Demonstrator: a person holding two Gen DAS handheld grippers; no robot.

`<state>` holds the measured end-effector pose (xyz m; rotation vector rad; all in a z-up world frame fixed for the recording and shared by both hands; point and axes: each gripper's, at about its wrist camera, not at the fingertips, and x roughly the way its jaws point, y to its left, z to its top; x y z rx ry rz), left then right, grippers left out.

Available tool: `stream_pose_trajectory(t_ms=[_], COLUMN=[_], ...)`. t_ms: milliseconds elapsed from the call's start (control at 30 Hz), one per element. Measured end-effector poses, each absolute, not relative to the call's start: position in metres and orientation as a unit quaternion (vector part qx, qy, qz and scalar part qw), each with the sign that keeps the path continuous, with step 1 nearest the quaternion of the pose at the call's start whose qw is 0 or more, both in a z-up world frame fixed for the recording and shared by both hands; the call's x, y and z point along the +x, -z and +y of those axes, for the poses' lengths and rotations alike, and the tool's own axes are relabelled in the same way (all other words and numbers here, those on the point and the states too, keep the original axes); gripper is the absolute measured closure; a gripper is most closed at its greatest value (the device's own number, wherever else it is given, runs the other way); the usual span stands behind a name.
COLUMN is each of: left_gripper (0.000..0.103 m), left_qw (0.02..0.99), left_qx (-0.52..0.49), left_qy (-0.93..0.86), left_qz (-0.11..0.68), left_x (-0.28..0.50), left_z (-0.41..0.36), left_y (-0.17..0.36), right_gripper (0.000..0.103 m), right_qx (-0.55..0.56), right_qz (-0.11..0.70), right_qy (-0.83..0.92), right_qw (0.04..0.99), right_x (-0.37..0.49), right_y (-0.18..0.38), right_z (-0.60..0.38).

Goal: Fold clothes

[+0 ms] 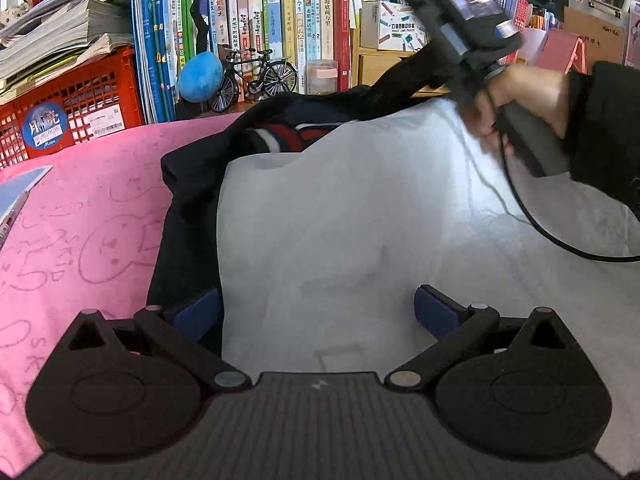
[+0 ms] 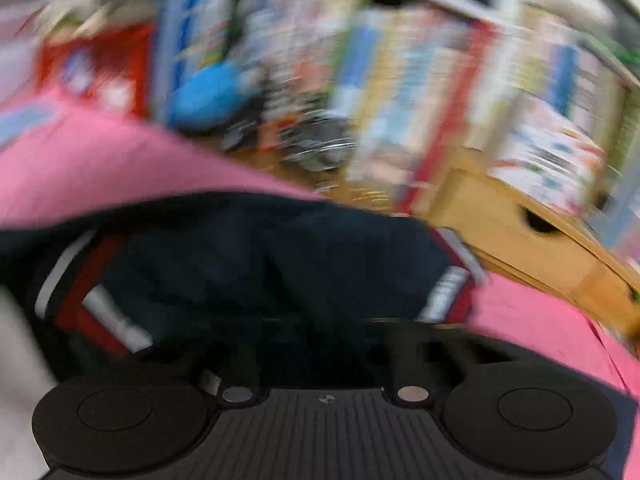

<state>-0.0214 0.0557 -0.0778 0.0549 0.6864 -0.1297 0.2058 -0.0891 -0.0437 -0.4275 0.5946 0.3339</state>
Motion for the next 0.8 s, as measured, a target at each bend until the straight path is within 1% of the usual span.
stream_pose_trajectory(t_ms=[133, 233, 333, 400, 467, 500, 533, 567, 600, 633, 700, 800], left_gripper=[0.0, 0.0, 0.0, 0.0, 0.0, 0.0, 0.0, 0.0, 0.0, 0.0, 0.0, 0.0], left_qw=[0.939, 0.939, 0.939, 0.939, 0.939, 0.939, 0.939, 0.939, 0.939, 0.939, 0.939, 0.939], left_qx=[0.027, 0.027, 0.028, 0.028, 0.028, 0.028, 0.028, 0.028, 0.028, 0.028, 0.028, 0.028], left_qy=[0.063, 0.062, 0.062, 0.062, 0.061, 0.06, 0.06, 0.06, 0.059, 0.059, 0.059, 0.059], left_qz=[0.337, 0.337, 0.338, 0.338, 0.338, 0.338, 0.338, 0.338, 0.338, 0.338, 0.338, 0.338], left_x=[-0.02, -0.017, -0.016, -0.017, -0.018, -0.017, -0.016, -0.016, -0.017, -0.017, -0.018, -0.017], left_z=[0.058, 0.058, 0.058, 0.058, 0.058, 0.058, 0.059, 0.059, 0.058, 0.058, 0.058, 0.059], left_y=[0.077, 0.077, 0.077, 0.077, 0.077, 0.076, 0.076, 0.076, 0.076, 0.076, 0.076, 0.076], right_gripper=[0.094, 0.093, 0.093, 0.092, 0.088, 0.075, 0.046, 0.029, 0.004, 0.0, 0.0, 0.0], right_qx=[-0.191, -0.17, -0.147, -0.154, -0.163, -0.166, -0.166, -0.165, -0.166, -0.169, -0.176, -0.169], right_qz=[0.215, 0.182, 0.197, 0.236, 0.288, 0.314, 0.335, 0.349, 0.351, 0.343, 0.322, 0.29], right_qy=[-0.079, 0.023, 0.116, 0.158, 0.183, 0.18, 0.173, 0.166, 0.164, 0.163, 0.158, 0.139], right_qw=[0.955, 0.968, 0.962, 0.947, 0.926, 0.917, 0.911, 0.907, 0.907, 0.91, 0.917, 0.932], right_x=[0.198, 0.191, 0.175, 0.169, 0.162, 0.158, 0.153, 0.148, 0.141, 0.134, 0.124, 0.129], right_y=[-0.004, -0.043, -0.055, -0.042, -0.022, -0.009, 0.004, 0.013, 0.021, 0.023, 0.019, -0.001], right_z=[-0.156, -0.234, -0.313, -0.351, -0.384, -0.392, -0.397, -0.398, -0.394, -0.386, -0.366, -0.328])
